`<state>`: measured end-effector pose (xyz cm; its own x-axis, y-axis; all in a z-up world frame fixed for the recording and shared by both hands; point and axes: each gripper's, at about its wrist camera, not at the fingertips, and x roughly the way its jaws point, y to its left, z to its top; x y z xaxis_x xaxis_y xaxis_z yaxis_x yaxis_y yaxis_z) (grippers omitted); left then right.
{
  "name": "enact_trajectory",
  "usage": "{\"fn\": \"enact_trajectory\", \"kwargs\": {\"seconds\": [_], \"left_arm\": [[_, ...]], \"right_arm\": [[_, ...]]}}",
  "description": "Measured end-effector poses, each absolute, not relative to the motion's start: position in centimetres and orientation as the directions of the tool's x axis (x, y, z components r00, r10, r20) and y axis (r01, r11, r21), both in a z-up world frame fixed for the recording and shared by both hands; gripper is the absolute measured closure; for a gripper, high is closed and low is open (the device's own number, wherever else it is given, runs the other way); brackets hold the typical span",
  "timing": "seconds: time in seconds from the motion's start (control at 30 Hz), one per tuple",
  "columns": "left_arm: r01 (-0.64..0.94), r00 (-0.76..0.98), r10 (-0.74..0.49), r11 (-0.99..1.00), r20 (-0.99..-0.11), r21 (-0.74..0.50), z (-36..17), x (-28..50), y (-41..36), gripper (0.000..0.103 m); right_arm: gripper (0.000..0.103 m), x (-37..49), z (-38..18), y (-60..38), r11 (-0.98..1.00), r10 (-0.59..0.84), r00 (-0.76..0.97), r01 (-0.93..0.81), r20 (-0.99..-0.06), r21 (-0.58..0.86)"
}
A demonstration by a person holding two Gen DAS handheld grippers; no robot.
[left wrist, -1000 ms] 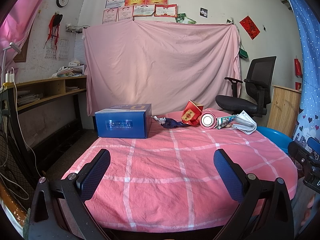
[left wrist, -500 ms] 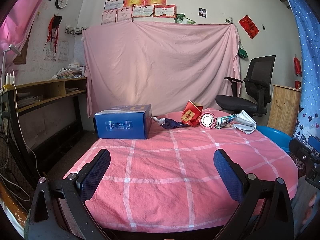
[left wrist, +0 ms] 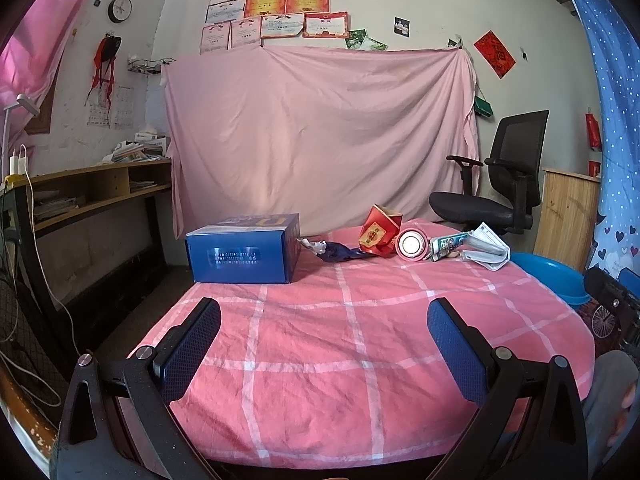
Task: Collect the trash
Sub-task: 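Grasp the green toothpaste box with the left tool while the right tool grasps the face mask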
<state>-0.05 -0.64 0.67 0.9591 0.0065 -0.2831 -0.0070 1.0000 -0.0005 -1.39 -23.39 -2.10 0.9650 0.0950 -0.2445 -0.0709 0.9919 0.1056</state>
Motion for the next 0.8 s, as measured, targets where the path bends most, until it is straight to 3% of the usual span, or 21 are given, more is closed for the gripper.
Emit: {"fn": "enact_trajectory", "kwargs": {"seconds": [0.43, 0.8], "left_arm": [[-0.026, 0.976, 0.026, 1.0, -0.216, 0.001, 2.4, 1.2, -1.6, 0.002], [0.026, 0.99, -0.027, 1.0, -0.137, -0.011, 4.5, 4.9, -5.4, 0.002]], "right_arm": [[0.0, -0.8, 0.5, -24.8, 0.994, 0.085, 0.985, -0.074, -0.149, 0.078], [0.0, 2.1, 3.3, -28.2, 0.998, 0.046, 0.997, -0.043, -0.058, 0.053]]}}
